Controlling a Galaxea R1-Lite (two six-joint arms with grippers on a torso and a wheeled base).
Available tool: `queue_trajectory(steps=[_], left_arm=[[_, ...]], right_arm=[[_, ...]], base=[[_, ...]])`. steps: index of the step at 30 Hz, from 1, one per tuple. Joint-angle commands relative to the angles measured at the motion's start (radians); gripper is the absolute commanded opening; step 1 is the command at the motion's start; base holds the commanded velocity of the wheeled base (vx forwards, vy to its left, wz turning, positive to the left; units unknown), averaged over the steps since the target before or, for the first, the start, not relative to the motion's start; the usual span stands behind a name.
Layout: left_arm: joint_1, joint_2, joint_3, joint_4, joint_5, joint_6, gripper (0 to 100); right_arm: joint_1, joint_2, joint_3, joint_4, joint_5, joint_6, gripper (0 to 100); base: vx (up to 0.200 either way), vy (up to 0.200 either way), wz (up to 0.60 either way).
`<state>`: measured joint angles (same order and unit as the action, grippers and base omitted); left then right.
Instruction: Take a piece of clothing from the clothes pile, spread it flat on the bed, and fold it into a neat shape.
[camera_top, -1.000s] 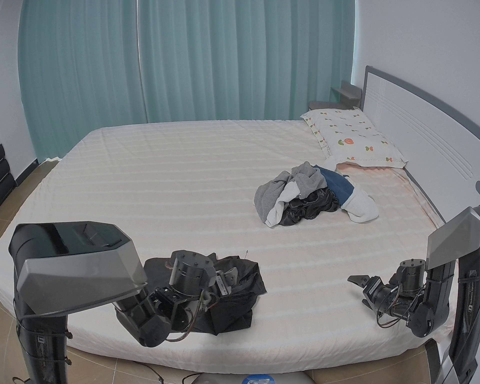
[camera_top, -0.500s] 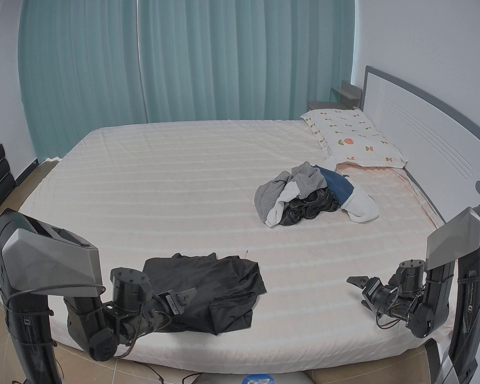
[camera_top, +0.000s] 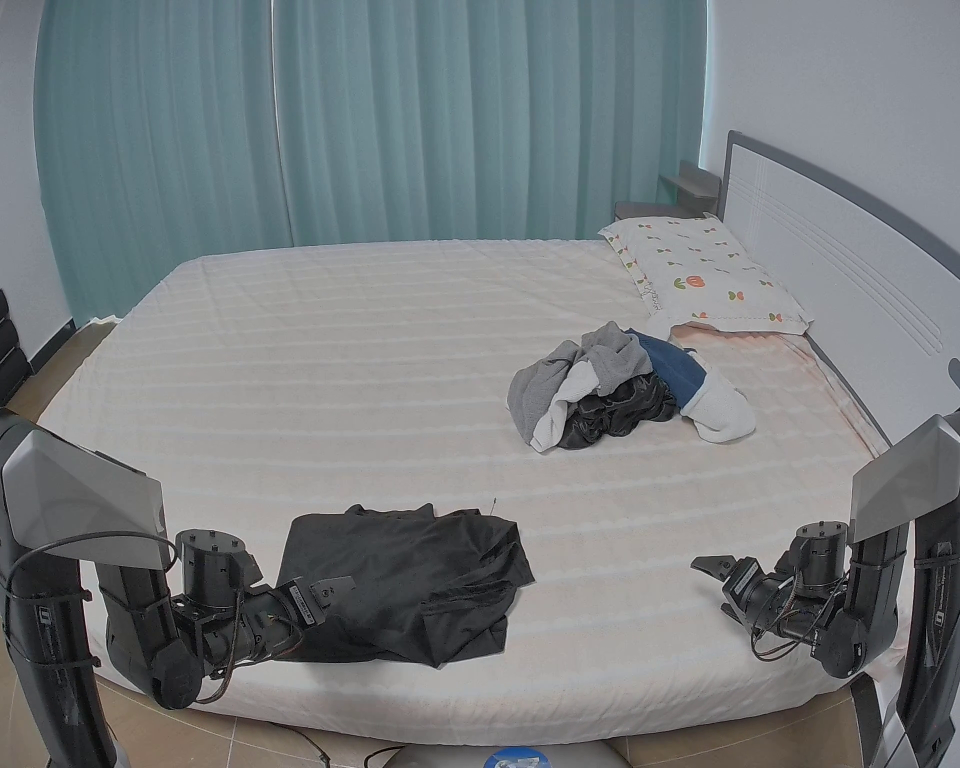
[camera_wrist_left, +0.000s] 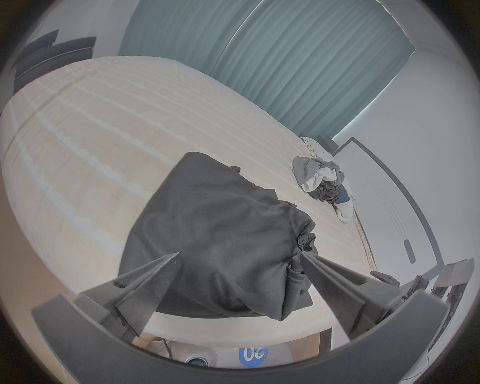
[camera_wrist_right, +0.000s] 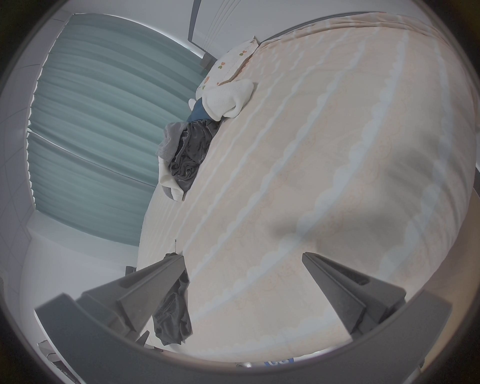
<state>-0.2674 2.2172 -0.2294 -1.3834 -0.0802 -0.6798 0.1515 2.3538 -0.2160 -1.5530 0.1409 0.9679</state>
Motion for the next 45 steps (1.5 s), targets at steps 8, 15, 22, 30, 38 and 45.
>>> queue_trajectory(steps=[8, 15, 22, 30, 38, 45], left_arm=[[0.047, 0.025, -0.025, 0.001, -0.009, -0.014, 100], [0.060, 0.053, -0.059, 0.003, -0.009, -0.015, 100], [0.062, 0.070, -0.081, 0.004, -0.009, -0.034, 100], [0.053, 0.110, -0.105, 0.003, -0.007, -0.034, 100], [0.036, 0.151, -0.128, 0.000, -0.004, -0.050, 100], [0.024, 0.154, -0.139, 0.001, 0.004, -0.076, 100]], right_arm=[[0.022, -0.001, 0.001, -0.007, -0.014, -0.001, 100], [0.074, -0.008, -0.003, -0.007, -0.069, -0.049, 100], [0.161, -0.038, -0.010, -0.007, -0.118, -0.069, 100], [0.220, -0.033, -0.036, -0.004, -0.208, -0.166, 100], [0.272, -0.059, -0.114, 0.108, -0.282, -0.345, 100], [0.338, -0.050, -0.209, 0.223, -0.316, -0.370, 100]], base=[[0.000, 0.200, 0.00], [0.000, 0.200, 0.00], [0.000, 0.200, 0.00], [0.000, 0.125, 0.00], [0.000, 0.000, 0.00], [0.000, 0.000, 0.00]])
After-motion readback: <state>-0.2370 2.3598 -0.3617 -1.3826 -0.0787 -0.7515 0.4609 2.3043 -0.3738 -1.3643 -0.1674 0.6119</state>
